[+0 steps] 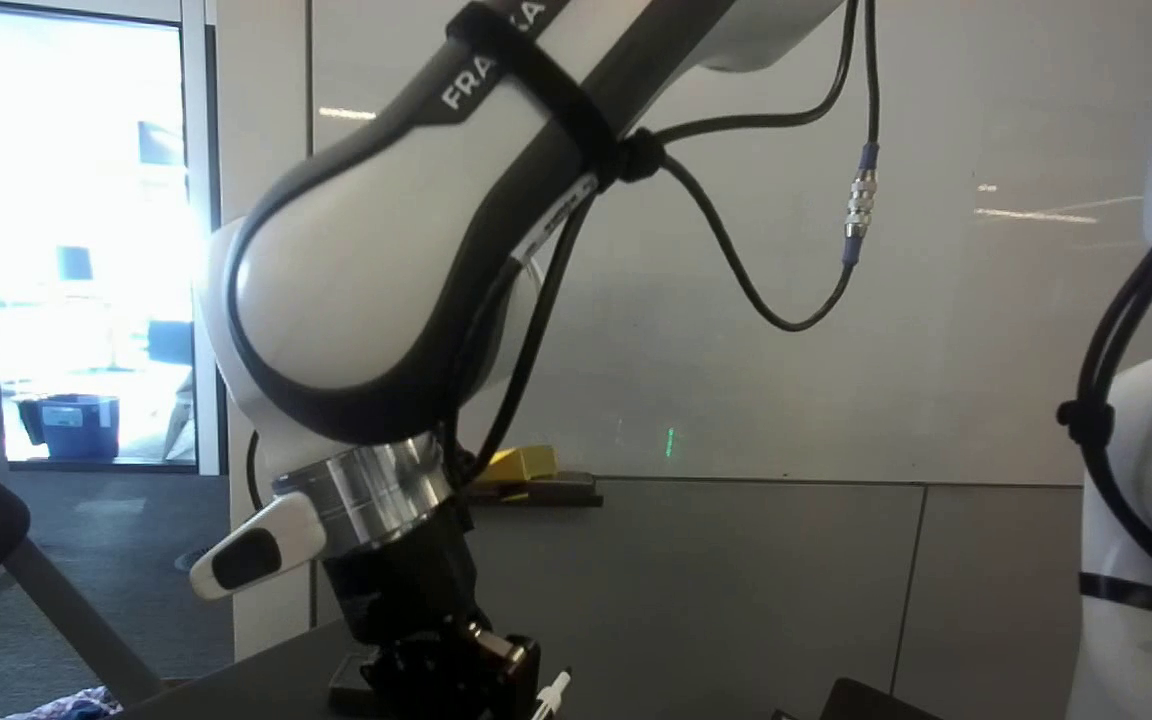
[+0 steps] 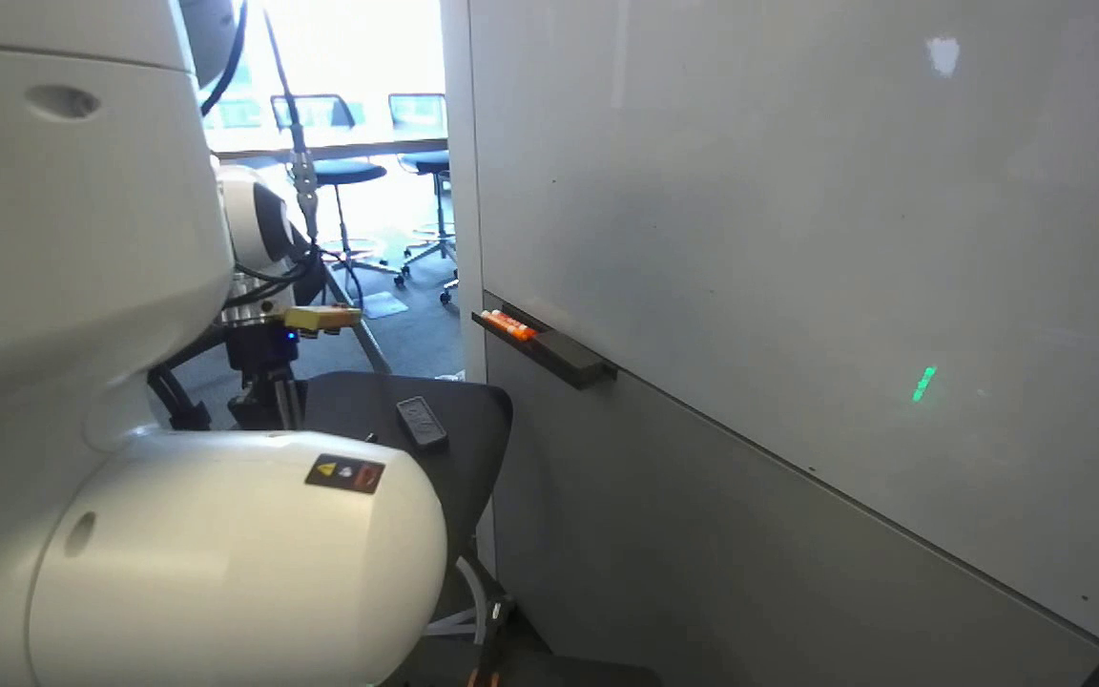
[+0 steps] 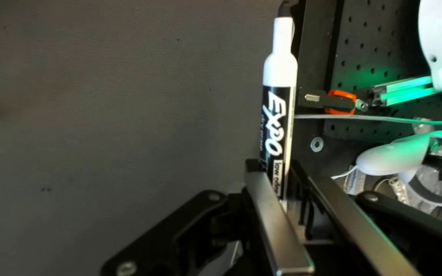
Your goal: Use the eraser to wipe the whiteboard then pick up the marker.
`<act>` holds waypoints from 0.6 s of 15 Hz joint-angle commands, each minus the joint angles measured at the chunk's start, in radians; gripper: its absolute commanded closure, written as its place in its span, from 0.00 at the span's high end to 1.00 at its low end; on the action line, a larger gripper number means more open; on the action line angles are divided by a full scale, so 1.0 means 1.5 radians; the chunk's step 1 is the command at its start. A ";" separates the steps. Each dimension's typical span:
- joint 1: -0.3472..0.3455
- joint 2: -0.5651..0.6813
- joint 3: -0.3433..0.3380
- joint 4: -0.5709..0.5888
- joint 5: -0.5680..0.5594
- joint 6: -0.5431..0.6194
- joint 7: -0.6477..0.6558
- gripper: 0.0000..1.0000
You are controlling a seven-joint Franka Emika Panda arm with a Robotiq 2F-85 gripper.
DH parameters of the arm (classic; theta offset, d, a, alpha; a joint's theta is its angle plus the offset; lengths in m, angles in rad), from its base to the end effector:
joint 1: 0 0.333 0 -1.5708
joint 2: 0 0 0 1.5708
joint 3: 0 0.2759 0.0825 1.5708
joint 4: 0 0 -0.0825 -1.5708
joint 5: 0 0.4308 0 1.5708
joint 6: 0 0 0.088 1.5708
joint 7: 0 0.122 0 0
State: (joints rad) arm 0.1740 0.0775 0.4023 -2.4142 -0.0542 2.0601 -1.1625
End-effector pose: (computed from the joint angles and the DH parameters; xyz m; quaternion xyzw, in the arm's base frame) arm 0.3851 0.2515 0.1639 -0.6152 -0.7596 0.2034 0.0554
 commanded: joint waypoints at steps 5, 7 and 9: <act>0.045 -0.085 -0.040 0.035 -0.012 -0.128 -0.205 0.07; 0.053 -0.093 -0.048 0.043 -0.008 -0.127 -0.252 0.07; 0.060 -0.104 -0.050 0.051 -0.010 -0.125 -0.275 0.07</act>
State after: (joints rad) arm 0.2331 -0.0431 0.3487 -2.3609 -0.0643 1.8982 -1.5029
